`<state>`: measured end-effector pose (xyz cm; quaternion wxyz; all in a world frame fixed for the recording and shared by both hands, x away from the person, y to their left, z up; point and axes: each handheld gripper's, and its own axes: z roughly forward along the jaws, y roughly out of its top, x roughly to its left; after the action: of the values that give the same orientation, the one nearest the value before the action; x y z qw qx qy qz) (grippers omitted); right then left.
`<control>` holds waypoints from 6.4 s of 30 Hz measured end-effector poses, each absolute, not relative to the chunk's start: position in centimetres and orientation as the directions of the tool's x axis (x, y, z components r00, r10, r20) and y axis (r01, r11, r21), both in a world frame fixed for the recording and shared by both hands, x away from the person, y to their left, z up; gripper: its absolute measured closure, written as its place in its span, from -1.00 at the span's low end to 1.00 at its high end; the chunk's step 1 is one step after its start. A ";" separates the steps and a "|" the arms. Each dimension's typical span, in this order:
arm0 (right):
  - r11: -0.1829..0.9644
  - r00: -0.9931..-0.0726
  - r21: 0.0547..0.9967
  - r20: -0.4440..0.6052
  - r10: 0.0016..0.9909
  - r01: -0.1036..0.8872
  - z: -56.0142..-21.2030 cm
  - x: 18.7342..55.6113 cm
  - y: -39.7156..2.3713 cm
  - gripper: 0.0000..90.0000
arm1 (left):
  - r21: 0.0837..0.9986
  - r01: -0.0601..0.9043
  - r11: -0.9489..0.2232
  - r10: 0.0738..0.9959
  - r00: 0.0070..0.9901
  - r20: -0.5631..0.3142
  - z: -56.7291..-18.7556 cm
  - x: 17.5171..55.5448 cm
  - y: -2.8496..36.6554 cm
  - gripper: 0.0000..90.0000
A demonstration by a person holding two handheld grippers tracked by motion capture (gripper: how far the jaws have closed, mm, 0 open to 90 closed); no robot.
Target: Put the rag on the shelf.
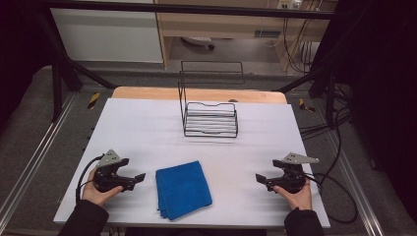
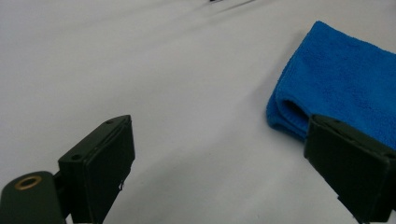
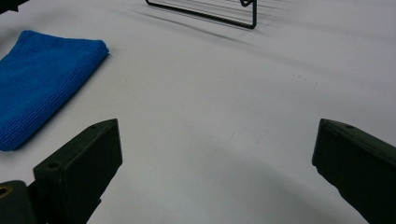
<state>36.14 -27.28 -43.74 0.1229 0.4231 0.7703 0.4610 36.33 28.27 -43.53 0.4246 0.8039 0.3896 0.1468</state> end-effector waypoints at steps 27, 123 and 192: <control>0.273 -0.668 0.810 0.186 0.720 0.519 -43.1 36.9 -20.7 -0.86 | 0.792 0.502 -0.348 0.741 0.665 -0.097 -43.3 36.2 26.2 -0.79; 0.267 -0.664 0.802 0.203 0.720 0.534 -42.8 39.2 -16.3 -0.85 | 0.768 0.545 -0.336 0.770 0.629 -0.110 -40.4 40.3 19.9 -0.64; 0.308 -0.621 0.715 0.221 0.752 0.627 -45.4 42.5 -12.0 0.26 | 0.679 0.619 -0.394 0.749 0.645 -0.153 -44.8 41.7 15.9 0.83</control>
<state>42.47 -11.98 -45.40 0.0775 0.4285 0.8049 0.4032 41.66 15.95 -44.79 0.3648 0.8302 0.4121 0.0891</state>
